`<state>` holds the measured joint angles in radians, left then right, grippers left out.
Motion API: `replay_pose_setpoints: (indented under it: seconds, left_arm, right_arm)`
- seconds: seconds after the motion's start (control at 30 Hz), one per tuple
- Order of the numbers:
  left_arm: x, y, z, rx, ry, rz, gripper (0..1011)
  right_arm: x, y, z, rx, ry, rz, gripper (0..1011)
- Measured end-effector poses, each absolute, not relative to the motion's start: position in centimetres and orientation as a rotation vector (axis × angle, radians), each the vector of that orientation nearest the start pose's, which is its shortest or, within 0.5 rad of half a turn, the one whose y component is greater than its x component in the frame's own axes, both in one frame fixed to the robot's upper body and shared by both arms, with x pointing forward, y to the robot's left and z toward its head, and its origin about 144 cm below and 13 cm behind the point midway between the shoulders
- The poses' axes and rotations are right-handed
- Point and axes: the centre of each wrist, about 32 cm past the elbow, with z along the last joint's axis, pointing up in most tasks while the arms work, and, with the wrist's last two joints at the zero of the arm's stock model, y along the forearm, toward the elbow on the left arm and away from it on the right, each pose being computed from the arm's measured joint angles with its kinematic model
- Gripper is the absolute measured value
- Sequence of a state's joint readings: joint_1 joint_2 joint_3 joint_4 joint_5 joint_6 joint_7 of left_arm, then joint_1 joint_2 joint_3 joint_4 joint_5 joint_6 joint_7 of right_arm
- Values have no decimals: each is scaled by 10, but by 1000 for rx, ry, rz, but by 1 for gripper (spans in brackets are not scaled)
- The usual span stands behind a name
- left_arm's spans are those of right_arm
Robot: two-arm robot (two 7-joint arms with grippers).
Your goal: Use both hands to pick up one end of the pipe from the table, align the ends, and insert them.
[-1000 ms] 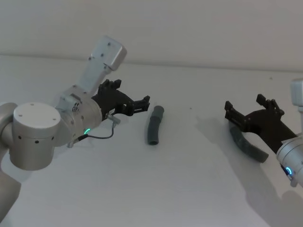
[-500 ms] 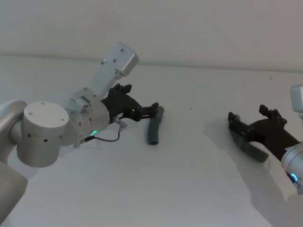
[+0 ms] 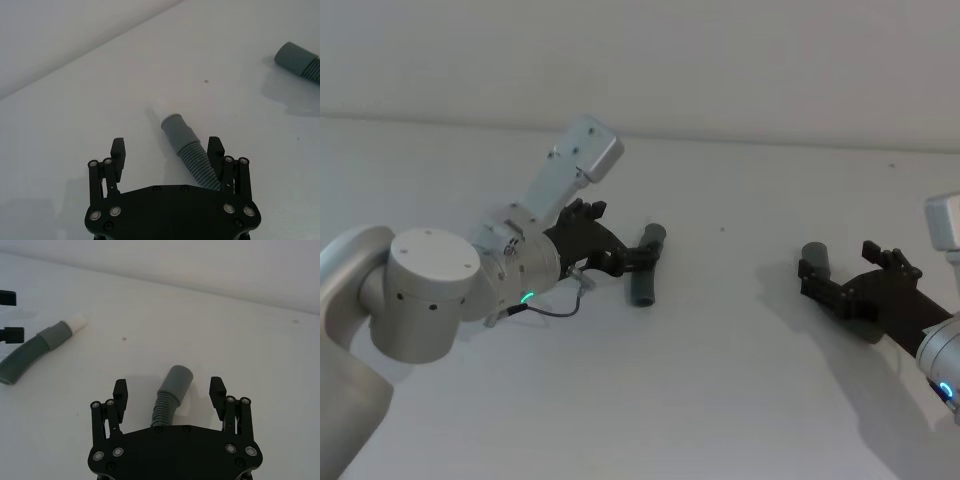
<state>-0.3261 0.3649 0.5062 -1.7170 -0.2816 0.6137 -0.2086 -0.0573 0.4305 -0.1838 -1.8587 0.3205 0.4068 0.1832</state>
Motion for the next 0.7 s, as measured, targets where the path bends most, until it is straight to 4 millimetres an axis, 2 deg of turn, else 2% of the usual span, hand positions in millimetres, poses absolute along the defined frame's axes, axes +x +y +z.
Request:
replay_pose_setpoints:
  seconds: [0.7]
  left_arm:
    - [497, 165, 1233, 439, 80, 909, 1001]
  right_arm:
    - [430, -263, 1199, -324, 161, -1062, 1000]
